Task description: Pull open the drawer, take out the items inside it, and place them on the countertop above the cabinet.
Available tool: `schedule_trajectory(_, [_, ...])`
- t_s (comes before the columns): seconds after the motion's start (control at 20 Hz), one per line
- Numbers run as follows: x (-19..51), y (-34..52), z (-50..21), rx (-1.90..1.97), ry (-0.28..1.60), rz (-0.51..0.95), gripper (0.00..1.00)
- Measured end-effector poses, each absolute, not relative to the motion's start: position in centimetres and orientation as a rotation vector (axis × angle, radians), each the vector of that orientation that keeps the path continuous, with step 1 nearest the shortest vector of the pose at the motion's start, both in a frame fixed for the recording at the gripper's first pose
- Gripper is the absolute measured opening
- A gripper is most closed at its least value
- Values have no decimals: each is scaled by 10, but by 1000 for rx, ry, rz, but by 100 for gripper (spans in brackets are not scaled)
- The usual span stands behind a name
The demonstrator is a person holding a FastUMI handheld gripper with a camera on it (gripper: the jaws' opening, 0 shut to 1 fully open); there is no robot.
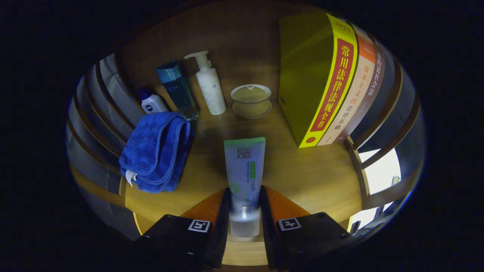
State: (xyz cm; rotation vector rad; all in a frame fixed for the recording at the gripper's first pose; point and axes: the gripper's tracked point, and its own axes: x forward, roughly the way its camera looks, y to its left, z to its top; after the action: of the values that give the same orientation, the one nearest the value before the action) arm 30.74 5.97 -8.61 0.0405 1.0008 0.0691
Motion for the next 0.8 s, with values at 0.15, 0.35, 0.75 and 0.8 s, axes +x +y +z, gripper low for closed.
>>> schedule_trajectory(0.15, [310,59,-78,39,961,70,54])
schedule_trajectory(0.35, [298,61,-68,49,912,75,72])
schedule_trajectory(0.75, [236,71,-27,130,704,127,99])
schedule_trajectory(0.8, [226,70,-18,139,660,128,99])
